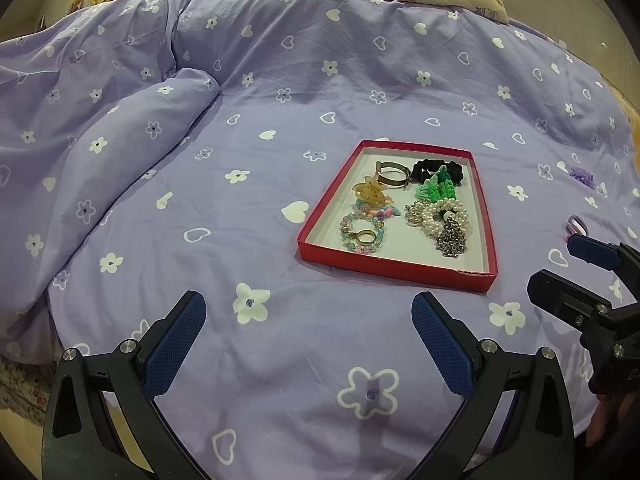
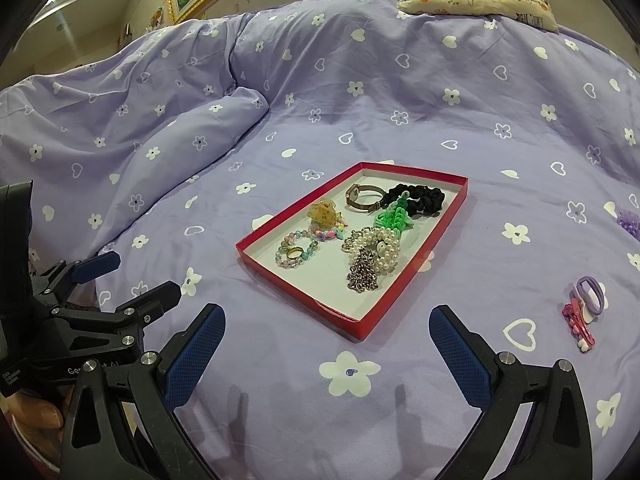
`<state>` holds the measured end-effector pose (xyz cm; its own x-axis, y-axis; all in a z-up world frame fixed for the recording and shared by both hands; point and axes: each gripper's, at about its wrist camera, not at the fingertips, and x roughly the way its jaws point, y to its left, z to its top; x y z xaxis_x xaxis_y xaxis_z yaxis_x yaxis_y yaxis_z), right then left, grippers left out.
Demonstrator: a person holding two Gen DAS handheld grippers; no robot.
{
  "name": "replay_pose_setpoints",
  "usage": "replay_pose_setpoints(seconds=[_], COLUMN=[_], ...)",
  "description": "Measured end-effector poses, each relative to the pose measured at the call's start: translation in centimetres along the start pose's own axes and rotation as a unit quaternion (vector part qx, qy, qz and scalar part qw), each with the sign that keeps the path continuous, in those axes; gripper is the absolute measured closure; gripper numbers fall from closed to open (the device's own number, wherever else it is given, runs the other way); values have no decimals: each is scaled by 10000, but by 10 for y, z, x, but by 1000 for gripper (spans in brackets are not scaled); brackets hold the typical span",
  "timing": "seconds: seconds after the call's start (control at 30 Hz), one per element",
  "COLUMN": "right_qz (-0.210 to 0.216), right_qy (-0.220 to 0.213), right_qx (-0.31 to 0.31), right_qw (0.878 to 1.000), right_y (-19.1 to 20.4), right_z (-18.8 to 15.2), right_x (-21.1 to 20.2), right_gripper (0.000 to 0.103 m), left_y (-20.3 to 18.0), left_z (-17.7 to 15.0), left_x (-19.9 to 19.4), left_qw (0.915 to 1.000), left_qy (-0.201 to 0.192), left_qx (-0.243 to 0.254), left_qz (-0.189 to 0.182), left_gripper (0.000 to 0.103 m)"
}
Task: Organize jewelry
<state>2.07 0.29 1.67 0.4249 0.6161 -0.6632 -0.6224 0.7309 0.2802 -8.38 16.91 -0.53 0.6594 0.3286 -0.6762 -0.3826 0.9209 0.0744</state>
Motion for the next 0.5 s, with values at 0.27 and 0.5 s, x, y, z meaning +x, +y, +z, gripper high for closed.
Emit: replay_pose_setpoints(seconds=[0.27, 0.5], right_qz=[9, 16], right_qy=[4, 3], right_qx=[5, 5], right_qw=[10000, 10000], right_y=[-1, -2], right_z=[0, 0], right_x=[1, 1], right_gripper=[0, 0], left_y=[-1, 0], left_z=[-1, -2], left_x=[0, 1], left_qw=[10000, 10000], left_qy=[2, 1], left_qx=[0, 6], left_qz=[5, -4], left_gripper=[0, 0])
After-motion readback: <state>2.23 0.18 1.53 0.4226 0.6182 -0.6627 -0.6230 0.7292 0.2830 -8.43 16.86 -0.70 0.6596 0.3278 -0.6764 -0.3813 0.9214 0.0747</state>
